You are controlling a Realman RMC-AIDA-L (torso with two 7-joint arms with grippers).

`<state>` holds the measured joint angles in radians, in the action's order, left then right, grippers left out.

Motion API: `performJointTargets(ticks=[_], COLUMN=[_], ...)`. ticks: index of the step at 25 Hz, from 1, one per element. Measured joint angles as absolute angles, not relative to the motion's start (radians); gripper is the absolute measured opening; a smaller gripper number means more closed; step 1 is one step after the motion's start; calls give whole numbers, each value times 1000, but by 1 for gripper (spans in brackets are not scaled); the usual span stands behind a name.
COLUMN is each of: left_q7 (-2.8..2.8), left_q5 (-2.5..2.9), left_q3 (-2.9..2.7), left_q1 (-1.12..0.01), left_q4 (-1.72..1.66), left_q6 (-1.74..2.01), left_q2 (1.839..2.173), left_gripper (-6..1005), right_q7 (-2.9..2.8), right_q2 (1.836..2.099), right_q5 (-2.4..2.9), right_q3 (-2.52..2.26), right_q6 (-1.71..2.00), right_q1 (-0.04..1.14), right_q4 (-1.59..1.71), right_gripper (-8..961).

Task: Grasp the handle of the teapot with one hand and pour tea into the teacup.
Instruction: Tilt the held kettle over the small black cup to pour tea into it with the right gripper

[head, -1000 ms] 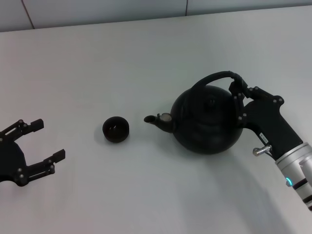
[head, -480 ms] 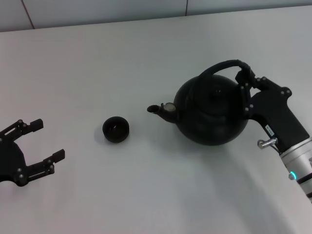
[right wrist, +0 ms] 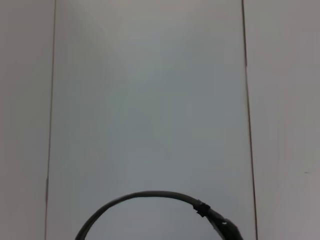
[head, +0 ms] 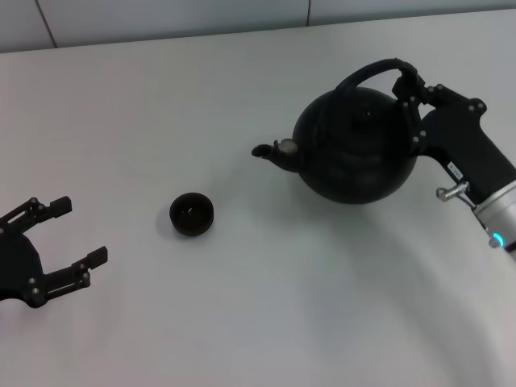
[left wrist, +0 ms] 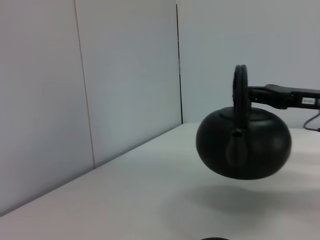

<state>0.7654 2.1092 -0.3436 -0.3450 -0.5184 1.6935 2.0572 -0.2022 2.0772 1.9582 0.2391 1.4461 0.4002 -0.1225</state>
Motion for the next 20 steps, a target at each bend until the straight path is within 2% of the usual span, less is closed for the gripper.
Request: performJointTargets(ticks=[11, 20], left_q7=[764, 763], left_q5=[2104, 2100], left_q3=[-344, -344], left_q1=[-350, -352], left_q4=[-512, -508], left_q6=[1694, 1695], left_q2=[2059, 2059], left_gripper=[859, 859], right_q7=[-299, -300], right_q2=[2079, 2080], right_q5=[1960, 1961], right_q3=[214, 213], right_q6=[1343, 1326], right_q1=[517, 539], right_q4=[-48, -47], right_gripper=[89, 89])
